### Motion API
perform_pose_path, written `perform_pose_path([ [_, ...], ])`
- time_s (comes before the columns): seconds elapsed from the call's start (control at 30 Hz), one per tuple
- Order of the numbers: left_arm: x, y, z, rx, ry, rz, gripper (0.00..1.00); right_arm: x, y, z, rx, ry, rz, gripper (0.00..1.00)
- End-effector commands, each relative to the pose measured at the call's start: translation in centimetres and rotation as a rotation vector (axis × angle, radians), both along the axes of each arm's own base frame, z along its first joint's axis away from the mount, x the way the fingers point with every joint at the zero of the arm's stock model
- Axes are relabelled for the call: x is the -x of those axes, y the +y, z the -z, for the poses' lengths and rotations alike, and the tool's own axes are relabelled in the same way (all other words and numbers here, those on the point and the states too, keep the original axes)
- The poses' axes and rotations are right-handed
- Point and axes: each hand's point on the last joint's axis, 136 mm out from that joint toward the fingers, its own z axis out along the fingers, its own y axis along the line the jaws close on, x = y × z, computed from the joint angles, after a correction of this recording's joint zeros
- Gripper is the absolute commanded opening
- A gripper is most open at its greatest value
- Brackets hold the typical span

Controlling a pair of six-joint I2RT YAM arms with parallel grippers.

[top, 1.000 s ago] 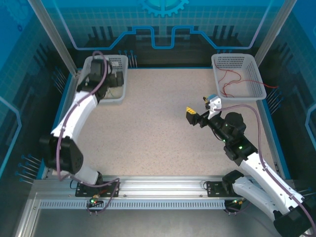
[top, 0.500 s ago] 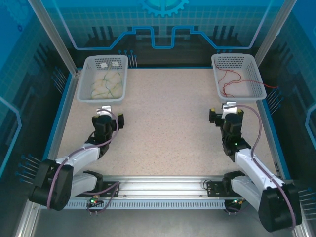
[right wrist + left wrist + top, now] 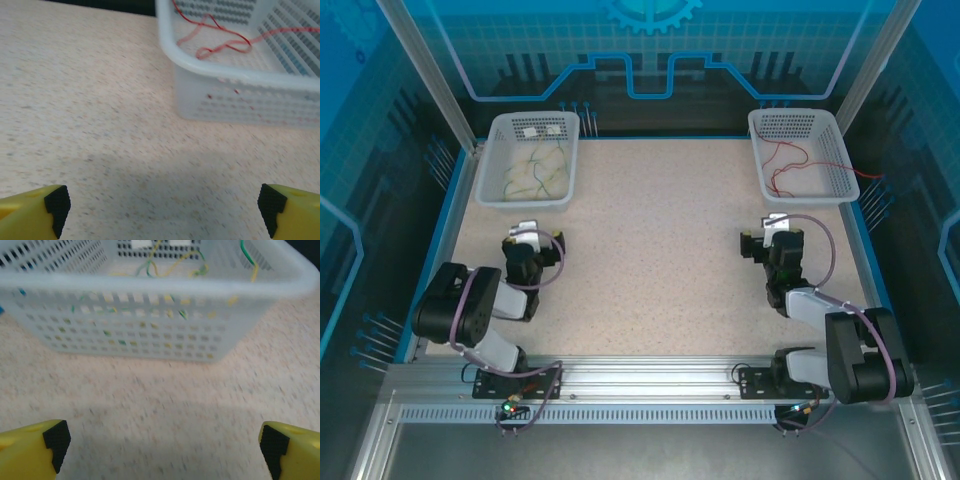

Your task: Untangle the cables

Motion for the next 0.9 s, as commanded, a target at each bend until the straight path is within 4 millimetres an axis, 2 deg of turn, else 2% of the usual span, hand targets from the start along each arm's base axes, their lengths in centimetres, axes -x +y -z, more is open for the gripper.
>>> perform_pose_path([
  [0.0, -0.4, -4.5, -4.0, -0.012, -0.182, 0.271, 0.99, -0.2, 3.0, -2.3, 0.023, -0.104, -0.178, 1.00],
  [0.03, -0.5, -4.6, -4.0, -0.018, -0.178, 0.276, 0.99, -0.1, 3.4, -2.2, 0.030, -0.105, -0.196, 1.00],
  [0.13, -1.4, -2.5, -4.0, -0.009, -0.155, 0.150, 0.99, -0.5, 3.9, -2.2, -0.024, -0.109, -0.209, 1.00],
  [0.2, -2.3, -2.3, -3.6, -0.003, -0.103, 0.132, 0.99, -1.0, 4.4, -2.3, -0.059, -0.120, -0.229, 1.00],
  [0.3, -4.1, -2.1, -2.7, 0.024, 0.013, 0.129, 0.99, -1.9, 4.1, -1.3, -0.077, -0.138, -0.202, 1.00],
  [0.4, -4.1, -1.0, -2.6, 0.060, 0.016, 0.094, 0.99, -2.7, 5.1, -0.2, -0.049, -0.079, -0.237, 1.00],
  [0.53, -4.1, -1.0, -2.6, 0.058, 0.016, 0.096, 0.99, -4.0, 3.0, 1.1, -0.072, -0.017, -0.108, 1.00],
  [0.6, -4.1, -1.0, -2.7, 0.056, 0.015, 0.096, 0.99, -4.0, 2.4, 1.2, -0.111, -0.011, -0.108, 1.00],
  [0.87, -4.2, -1.1, -2.7, 0.057, 0.015, 0.098, 0.99, -4.0, 2.5, 1.1, -0.091, -0.019, -0.097, 1.00],
])
